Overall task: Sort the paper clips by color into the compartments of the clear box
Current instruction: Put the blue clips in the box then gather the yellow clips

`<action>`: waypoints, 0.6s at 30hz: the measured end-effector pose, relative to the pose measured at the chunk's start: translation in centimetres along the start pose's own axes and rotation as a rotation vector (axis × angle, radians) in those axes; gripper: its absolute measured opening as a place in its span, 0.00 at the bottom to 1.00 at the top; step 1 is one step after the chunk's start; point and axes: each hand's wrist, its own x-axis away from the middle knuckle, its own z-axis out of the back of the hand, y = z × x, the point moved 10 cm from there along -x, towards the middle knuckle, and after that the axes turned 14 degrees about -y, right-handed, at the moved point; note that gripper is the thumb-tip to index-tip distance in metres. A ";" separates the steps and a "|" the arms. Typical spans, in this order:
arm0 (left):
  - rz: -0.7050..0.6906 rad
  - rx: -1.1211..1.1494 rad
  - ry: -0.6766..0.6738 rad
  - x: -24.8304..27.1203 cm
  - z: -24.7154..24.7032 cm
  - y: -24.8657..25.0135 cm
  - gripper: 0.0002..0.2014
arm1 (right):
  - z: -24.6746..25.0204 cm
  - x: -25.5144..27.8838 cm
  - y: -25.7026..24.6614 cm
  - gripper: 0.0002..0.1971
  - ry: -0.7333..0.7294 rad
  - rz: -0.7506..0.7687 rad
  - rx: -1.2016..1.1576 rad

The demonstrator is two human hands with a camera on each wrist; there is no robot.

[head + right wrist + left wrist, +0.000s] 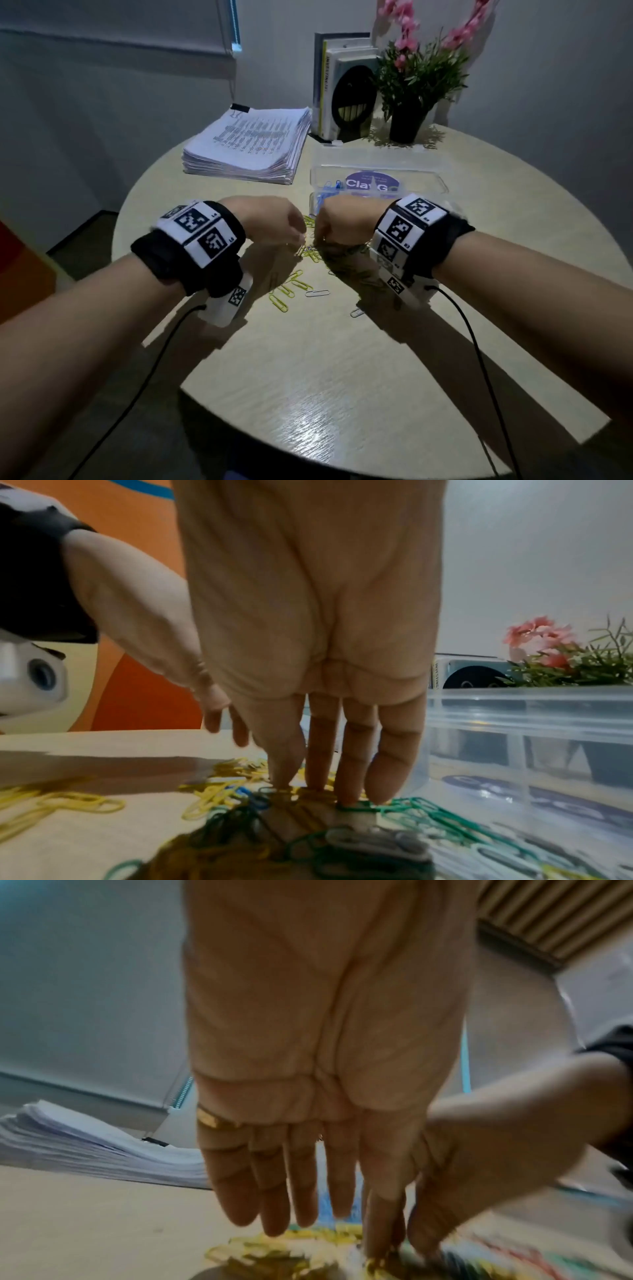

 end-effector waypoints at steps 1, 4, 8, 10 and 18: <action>0.008 -0.108 -0.067 0.0 -1.0 0.4 0.16 | -0.1 0.0 0.4 0.15 -0.009 -0.020 -0.006; 0.021 -0.300 -0.166 0.1 -2.4 1.0 0.16 | -0.5 0.4 2.1 0.12 -0.020 -0.108 -0.017; 0.030 -0.319 -0.161 0.2 -2.3 1.0 0.15 | -0.6 0.5 2.9 0.11 -0.034 -0.120 -0.014; 0.022 -0.310 -0.098 0.0 -1.7 1.0 0.15 | -0.1 0.6 2.7 0.10 -0.010 -0.106 -0.049; 0.000 -0.150 0.216 -1.0 1.3 1.2 0.06 | 1.6 -1.4 3.9 0.08 0.138 -0.224 -0.084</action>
